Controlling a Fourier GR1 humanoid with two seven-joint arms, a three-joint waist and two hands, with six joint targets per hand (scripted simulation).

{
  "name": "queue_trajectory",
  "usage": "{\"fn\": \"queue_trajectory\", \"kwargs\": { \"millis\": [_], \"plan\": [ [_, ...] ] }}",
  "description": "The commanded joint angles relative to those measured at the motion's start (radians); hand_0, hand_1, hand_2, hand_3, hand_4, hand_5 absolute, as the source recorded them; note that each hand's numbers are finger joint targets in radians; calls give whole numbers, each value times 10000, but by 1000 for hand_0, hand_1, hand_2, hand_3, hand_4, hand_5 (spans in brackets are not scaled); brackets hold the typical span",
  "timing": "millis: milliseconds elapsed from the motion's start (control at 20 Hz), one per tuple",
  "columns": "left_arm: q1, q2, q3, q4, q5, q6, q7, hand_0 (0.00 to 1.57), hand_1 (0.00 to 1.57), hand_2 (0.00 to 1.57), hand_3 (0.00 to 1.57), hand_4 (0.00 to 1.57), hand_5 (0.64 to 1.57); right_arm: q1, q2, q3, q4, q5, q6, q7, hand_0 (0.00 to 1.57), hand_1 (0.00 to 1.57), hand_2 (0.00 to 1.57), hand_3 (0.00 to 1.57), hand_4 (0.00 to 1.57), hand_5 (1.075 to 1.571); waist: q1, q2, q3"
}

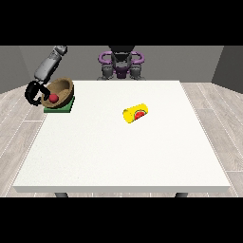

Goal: Pick the cup and pour the ball into the bowl, then pick the bowl and place it on the pad

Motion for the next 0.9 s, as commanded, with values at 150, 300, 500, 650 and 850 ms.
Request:
{"fn": "queue_trajectory", "kwargs": {
  "millis": [150,300,500,650,850],
  "plan": [
    [755,-253,-60,69,-11,-24,-58,0,0,0,0,0,1532,102,-619,-67,404,-33,656,359,1571,1571,1571,880,1240,1568,-35,-880,-19],
    [263,156,-96,1034,33,-493,-28,0,0,0,0,0,1533,-598,-300,336,-123,163,398,1303,1571,1571,1571,1201,1238,1570,-86,-971,-28],
    [413,-203,-247,920,-249,-116,-560,0,0,0,0,0,1531,-567,232,677,-240,507,-70,1169,1571,1571,1571,1159,1200,1570,-120,-870,-22],
    [691,-422,-192,463,-130,-20,-652,0,0,0,0,0,1523,-156,405,72,324,-122,374,493,1571,1571,1571,1282,1157,1570,-159,-707,-9],
    [620,203,179,297,206,-212,-353,0,0,0,0,0,1528,-30,-34,-326,920,-349,648,257,1571,1571,1571,1256,1063,1569,119,-325,-5]
  ]
}}
